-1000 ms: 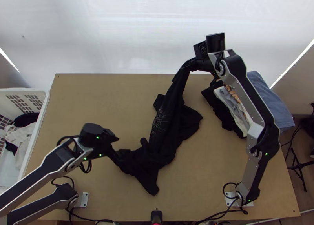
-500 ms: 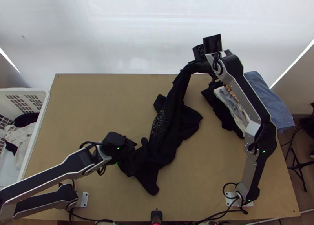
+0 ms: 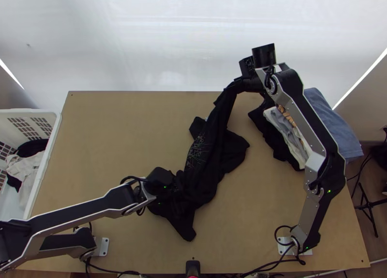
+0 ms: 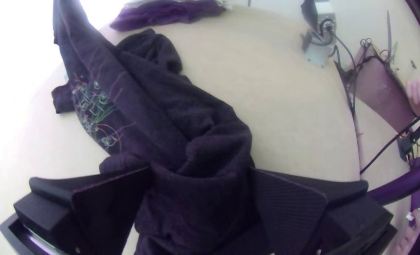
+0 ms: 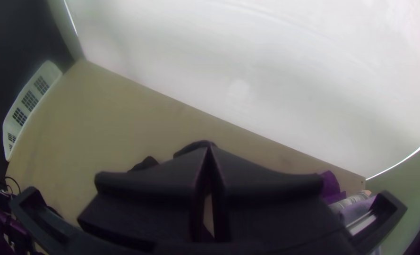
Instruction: Fold the t-shirt
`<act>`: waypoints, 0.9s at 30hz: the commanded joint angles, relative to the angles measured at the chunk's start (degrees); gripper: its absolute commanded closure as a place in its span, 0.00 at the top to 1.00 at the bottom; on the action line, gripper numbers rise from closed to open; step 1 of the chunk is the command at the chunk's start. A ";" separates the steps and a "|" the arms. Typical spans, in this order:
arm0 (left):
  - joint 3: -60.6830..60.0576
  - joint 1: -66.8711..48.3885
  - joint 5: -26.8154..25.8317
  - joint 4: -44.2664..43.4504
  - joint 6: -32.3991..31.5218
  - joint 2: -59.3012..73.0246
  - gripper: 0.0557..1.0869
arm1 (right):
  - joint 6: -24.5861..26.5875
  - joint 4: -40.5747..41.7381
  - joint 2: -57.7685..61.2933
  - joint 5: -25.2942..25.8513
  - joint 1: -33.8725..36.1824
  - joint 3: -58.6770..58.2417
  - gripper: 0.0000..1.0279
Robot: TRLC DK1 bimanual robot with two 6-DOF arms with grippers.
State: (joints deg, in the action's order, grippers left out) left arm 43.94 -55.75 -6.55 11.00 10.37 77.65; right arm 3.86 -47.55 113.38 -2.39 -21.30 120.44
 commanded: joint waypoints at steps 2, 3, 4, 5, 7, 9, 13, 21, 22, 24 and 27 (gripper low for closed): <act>0.18 -2.44 0.13 4.20 0.44 3.83 0.79 | 0.19 -0.09 -1.23 0.02 0.73 -0.38 0.03; -0.44 -2.53 0.22 2.97 0.26 2.69 0.55 | 0.27 0.00 -1.50 0.02 0.91 -0.47 0.03; -1.49 -2.35 0.83 -0.19 -0.53 1.10 0.21 | 0.36 0.00 -1.85 0.02 1.00 -0.56 0.03; -2.55 -2.17 1.89 -4.41 -0.53 -0.48 0.03 | 0.36 -0.09 -2.11 0.02 1.17 -0.82 0.03; -2.99 -0.86 3.21 -6.00 0.53 -2.76 0.03 | 0.36 0.00 -2.73 0.02 1.52 -1.26 0.03; -0.61 1.96 3.47 -4.41 -0.26 -3.91 0.03 | 0.45 0.00 -3.34 0.02 1.96 -2.05 0.03; 5.98 11.80 3.38 1.12 -8.70 -4.43 0.03 | 0.54 0.00 -4.40 0.02 2.49 -3.64 0.03; 8.09 31.31 1.62 3.85 -12.39 -5.40 0.03 | 0.54 -0.09 -5.80 0.02 2.49 -6.54 0.03; 7.91 32.81 1.62 3.58 -12.48 -5.31 0.03 | 0.54 -0.09 -6.07 0.02 2.49 -7.06 0.03; 7.82 36.23 1.54 3.23 -12.92 -4.43 0.03 | 0.54 0.00 -6.77 0.02 2.67 -8.21 0.03; 7.38 40.63 1.54 3.06 -12.92 -2.06 0.03 | 0.45 0.00 -7.91 0.02 2.93 -9.70 0.03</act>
State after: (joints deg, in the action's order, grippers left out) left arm 51.13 -26.33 -4.73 13.93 -1.41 73.21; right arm 4.49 -47.59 107.42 -2.39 -18.74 113.67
